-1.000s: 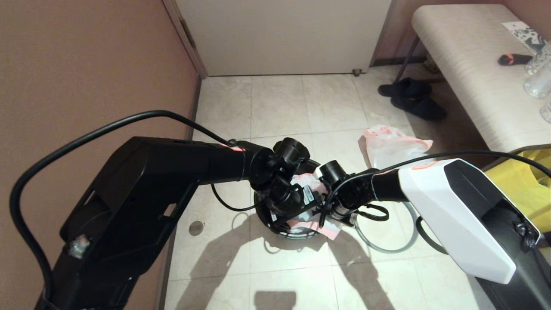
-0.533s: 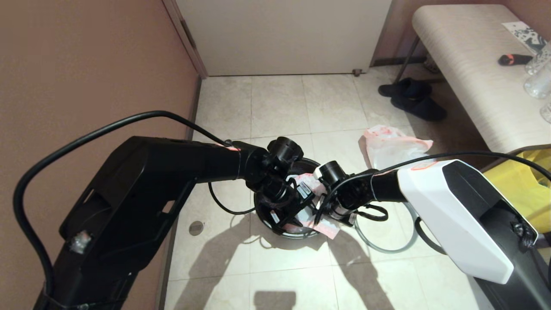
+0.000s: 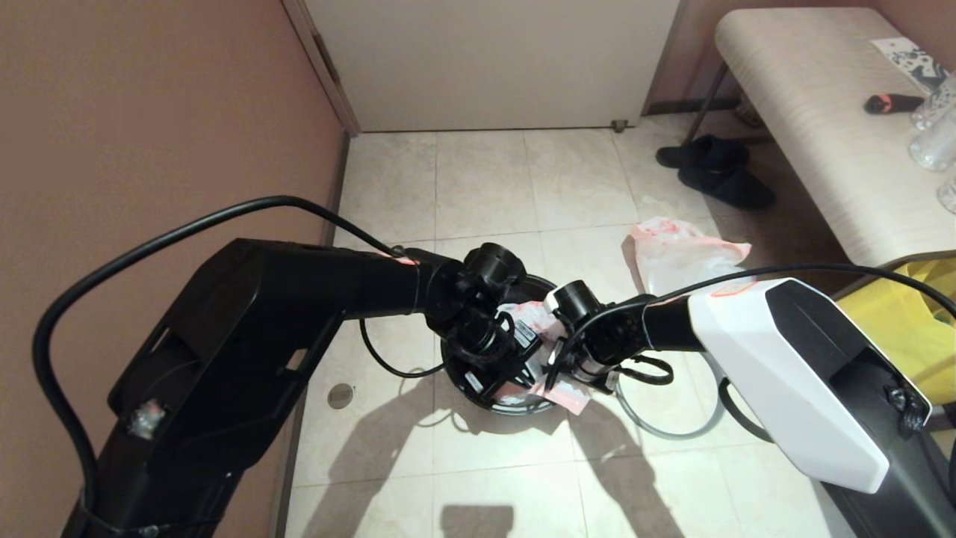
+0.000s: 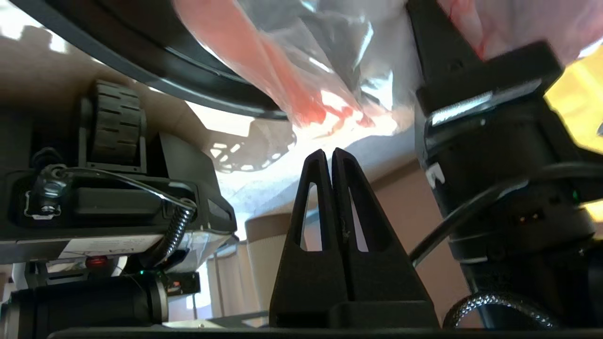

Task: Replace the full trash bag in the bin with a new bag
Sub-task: Put the new garbage bag on the trash can

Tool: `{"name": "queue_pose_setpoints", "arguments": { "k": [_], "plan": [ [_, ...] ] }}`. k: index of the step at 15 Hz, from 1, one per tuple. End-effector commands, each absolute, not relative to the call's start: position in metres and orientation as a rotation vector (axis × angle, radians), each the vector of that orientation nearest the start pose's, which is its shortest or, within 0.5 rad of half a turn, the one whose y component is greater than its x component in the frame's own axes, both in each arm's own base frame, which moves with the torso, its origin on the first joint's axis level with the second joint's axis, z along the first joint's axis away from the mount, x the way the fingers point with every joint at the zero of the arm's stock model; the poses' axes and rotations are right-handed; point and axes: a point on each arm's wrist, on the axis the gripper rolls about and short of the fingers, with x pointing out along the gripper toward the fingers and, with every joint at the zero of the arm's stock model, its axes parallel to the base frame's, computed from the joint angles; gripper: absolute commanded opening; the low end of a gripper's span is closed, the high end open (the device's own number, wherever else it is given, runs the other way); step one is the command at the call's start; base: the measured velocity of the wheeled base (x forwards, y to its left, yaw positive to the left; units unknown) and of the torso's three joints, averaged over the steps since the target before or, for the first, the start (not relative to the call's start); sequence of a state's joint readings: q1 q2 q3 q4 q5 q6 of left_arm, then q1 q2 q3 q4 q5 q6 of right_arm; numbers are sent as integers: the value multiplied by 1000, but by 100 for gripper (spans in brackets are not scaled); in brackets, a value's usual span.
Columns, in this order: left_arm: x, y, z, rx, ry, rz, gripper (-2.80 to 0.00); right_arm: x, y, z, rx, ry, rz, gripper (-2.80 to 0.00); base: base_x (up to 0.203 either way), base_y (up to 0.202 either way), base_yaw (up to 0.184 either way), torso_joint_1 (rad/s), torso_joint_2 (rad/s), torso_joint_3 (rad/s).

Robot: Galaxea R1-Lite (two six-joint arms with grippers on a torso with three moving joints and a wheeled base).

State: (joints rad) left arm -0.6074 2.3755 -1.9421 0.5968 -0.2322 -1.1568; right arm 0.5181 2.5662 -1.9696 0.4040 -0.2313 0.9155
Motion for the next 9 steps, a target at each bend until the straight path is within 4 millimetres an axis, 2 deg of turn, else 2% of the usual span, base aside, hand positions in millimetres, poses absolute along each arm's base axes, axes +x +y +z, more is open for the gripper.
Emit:
{"name": "queue_pose_setpoints", "arguments": {
  "k": [1, 2, 9],
  "plan": [
    [373, -266, 117, -793, 1321, -60, -280, 431, 240, 38, 474, 965, -186, -280, 0, 0, 0, 0, 0, 0],
    [373, -266, 116, -790, 1315, -47, 0, 431, 240, 38, 474, 965, -186, -280, 0, 0, 0, 0, 0, 0],
    [382, -261, 97, -783, 1341, 2, 0, 432, 240, 36, 472, 966, -189, -280, 0, 0, 0, 0, 0, 0]
  ]
}}
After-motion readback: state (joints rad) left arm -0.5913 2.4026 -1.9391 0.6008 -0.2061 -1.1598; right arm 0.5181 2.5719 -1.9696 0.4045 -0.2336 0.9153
